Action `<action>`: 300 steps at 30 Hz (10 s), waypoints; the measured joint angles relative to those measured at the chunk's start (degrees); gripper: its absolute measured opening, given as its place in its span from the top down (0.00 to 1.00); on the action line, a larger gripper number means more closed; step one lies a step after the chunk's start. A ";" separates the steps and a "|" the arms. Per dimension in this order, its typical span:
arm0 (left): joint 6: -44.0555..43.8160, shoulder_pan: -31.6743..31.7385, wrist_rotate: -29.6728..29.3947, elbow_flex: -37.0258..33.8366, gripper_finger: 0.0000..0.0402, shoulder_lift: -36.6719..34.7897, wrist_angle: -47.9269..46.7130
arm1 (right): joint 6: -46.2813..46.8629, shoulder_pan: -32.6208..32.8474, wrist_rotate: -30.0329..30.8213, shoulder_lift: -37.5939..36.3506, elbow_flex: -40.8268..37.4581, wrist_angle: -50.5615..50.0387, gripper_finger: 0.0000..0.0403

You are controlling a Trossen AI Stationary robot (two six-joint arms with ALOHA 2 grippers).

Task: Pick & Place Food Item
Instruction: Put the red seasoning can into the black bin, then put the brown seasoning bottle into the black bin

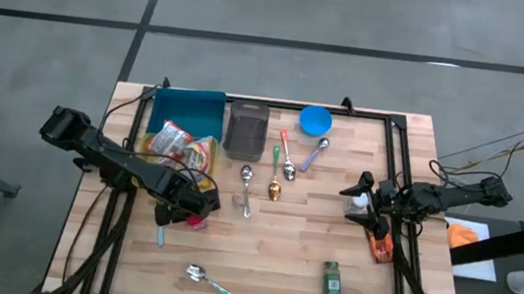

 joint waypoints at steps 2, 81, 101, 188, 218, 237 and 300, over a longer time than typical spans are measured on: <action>0.16 0.02 -0.01 0.77 0.50 0.00 -0.64 | 0.00 0.01 -0.02 0.00 -0.01 0.00 0.13; 82.67 55.91 1.76 50.58 0.48 32.63 -22.16 | 0.00 -0.01 -0.02 0.00 0.01 -0.02 0.13; 83.76 57.02 1.55 50.54 0.46 36.81 -20.15 | 0.00 -0.01 -0.01 0.00 -0.01 -0.03 0.13; 107.78 6.05 -12.11 20.75 0.31 14.95 3.96 | 0.00 0.00 -0.02 0.00 0.00 -0.02 0.13; 111.99 11.65 -10.89 7.19 0.31 14.95 20.59 | 0.00 -0.01 -0.01 0.00 0.00 -0.04 0.13; 111.84 11.69 -10.37 6.91 0.59 14.93 22.20 | 0.00 0.01 -0.02 0.00 0.00 -0.04 0.13; 91.38 37.57 -22.49 16.15 0.58 10.80 11.84 | 0.00 0.00 -0.01 0.00 0.01 -0.02 0.13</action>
